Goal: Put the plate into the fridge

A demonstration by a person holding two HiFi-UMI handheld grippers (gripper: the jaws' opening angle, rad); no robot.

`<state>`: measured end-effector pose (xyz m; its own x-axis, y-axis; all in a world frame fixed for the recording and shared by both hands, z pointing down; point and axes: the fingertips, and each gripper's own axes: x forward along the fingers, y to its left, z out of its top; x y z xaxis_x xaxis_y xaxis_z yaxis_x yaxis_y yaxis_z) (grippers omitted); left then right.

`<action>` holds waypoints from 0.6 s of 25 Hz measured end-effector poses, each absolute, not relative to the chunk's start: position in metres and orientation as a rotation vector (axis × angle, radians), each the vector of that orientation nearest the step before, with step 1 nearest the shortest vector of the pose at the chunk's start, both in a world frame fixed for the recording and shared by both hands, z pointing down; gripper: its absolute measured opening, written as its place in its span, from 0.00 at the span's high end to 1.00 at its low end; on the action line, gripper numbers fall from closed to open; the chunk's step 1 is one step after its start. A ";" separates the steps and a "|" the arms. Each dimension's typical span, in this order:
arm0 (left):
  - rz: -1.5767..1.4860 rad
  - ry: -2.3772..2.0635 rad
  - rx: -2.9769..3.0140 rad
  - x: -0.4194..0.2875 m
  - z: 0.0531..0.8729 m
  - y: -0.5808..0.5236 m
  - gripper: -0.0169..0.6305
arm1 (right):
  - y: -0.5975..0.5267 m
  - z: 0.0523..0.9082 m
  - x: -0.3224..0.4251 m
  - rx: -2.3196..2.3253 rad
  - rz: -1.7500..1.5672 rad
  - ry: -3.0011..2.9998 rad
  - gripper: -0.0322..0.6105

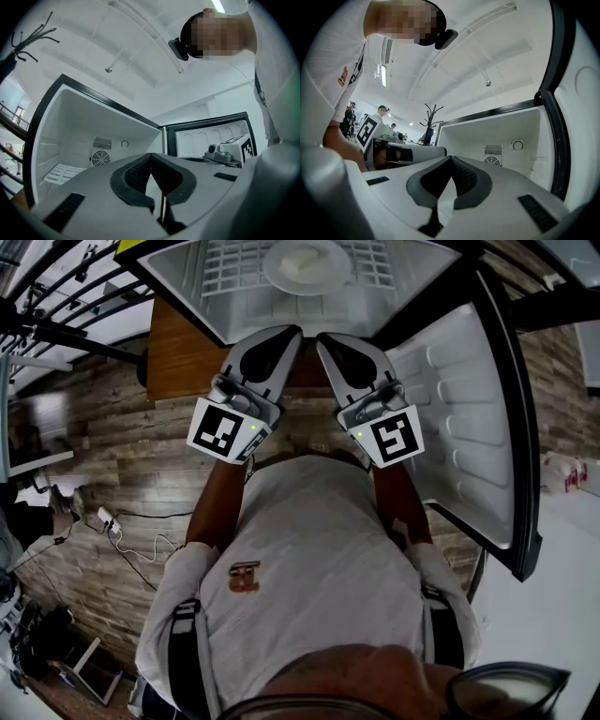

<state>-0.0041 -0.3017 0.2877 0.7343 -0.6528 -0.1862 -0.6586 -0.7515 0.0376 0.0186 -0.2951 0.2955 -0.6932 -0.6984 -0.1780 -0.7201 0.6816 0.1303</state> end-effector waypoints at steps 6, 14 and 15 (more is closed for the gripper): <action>0.294 1.081 -2.909 -0.002 0.290 -0.299 0.95 | -0.292 0.298 0.019 -1.185 0.293 2.779 0.90; 0.285 1.064 -2.917 0.001 0.292 -0.295 0.95 | -0.289 0.298 0.021 -1.191 0.303 2.784 0.90; 0.285 1.063 -2.917 0.002 0.292 -0.295 0.95 | -0.289 0.298 0.021 -1.191 0.303 2.783 0.90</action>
<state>0.0016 -0.2946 0.2918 0.7510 -0.6356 -0.1789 -0.6399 -0.7674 0.0402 0.0210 -0.2886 0.2985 -0.6893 -0.7047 -0.1680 -0.7244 0.6743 0.1433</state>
